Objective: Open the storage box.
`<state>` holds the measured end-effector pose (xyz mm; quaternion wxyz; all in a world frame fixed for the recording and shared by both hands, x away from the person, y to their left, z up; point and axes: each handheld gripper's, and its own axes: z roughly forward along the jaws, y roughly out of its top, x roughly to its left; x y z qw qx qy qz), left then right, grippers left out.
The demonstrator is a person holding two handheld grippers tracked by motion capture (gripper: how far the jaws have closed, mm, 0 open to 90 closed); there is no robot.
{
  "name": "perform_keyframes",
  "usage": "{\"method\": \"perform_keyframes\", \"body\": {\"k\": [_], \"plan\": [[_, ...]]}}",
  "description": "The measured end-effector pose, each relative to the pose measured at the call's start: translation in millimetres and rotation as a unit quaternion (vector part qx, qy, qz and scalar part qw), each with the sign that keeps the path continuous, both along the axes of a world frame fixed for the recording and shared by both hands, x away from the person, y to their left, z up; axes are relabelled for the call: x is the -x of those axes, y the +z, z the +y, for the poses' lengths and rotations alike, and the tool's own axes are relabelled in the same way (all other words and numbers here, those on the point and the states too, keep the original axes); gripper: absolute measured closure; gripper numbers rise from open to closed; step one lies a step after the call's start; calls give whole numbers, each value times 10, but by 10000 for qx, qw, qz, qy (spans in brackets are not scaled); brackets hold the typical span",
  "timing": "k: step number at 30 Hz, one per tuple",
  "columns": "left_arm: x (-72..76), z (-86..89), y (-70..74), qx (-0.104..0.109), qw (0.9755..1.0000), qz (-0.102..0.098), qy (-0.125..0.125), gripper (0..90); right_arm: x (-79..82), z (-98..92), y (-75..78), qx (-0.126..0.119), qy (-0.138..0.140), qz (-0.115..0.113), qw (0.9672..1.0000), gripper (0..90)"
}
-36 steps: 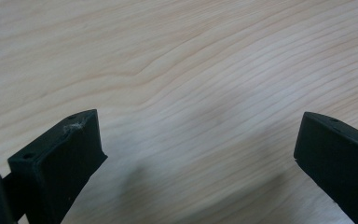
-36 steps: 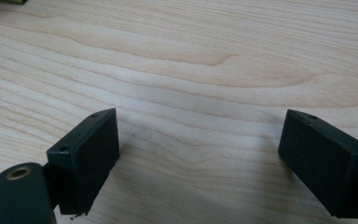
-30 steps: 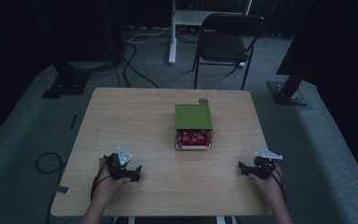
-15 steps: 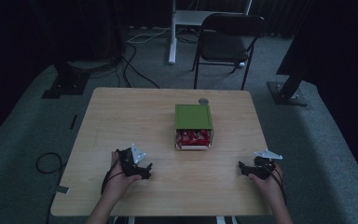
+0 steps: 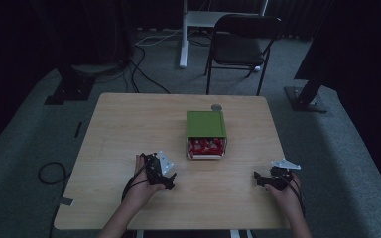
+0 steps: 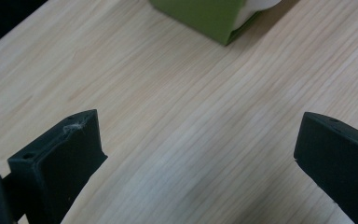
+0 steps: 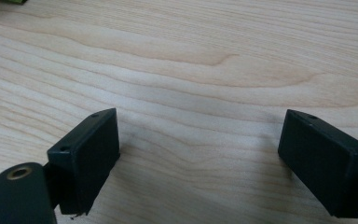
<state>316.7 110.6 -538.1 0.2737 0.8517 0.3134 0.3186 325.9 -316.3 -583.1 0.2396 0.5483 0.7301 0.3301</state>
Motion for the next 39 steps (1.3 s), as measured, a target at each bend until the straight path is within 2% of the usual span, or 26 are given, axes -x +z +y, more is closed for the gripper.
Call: {"method": "perform_keyframes", "body": {"k": [11, 19, 22, 23, 24, 25, 26, 27, 29, 30, 33, 34, 36, 39], "plan": [[-32, -228, 35, -172, 9993, -157, -306, 18, 0, 0, 0, -3, -2, 2, 10000, 120], [-8, -432, 77, -393, 9966, -313, -656, 18, 0, 0, 0, -2, -1, 1, 10000, 120], [9, -532, 90, -599, 9936, -400, -868, 18, 0, 0, 0, -4, -2, -1, 10000, 120], [9, -532, 90, -599, 9936, -400, -868, 18, 0, 0, 0, -4, -2, -1, 10000, 120], [18, -588, 91, -732, 9911, -465, -1005, 18, 0, 0, 0, -4, 0, -2, 10000, 120], [18, -588, 91, -732, 9911, -465, -1005, 18, 0, 0, 0, -4, 0, -2, 10000, 120], [26, -623, 93, -750, 9900, -486, -1091, 18, 0, 0, 0, -3, -1, -1, 10000, 120], [37, -675, 96, -824, 9878, -532, -1209, 18, 0, 0, 0, -4, -1, -2, 10000, 120], [40, -696, 94, -841, 9874, -546, -1228, 18, 0, 0, 0, -3, -1, -2, 10000, 120], [41, -742, 94, -921, 9852, -604, -1317, 18, 0, 0, 0, -4, -1, -2, 10000, 120], [40, -784, 92, -944, 9843, -617, -1361, 18, 0, 0, 0, -3, -1, -2, 10000, 120], [42, -824, 95, -1049, 9816, -643, -1459, 18, 0, 0, 0, -4, -1, -2, 10000, 120], [42, -824, 95, -1049, 9816, -643, -1459, 19, 0, 0, 0, -3, -1, -1, 10000, 120], [41, -921, 91, -1170, 9762, -772, -1655, 33, 0, 0, 0, -3, -1, -2, 10000, 120]]}}
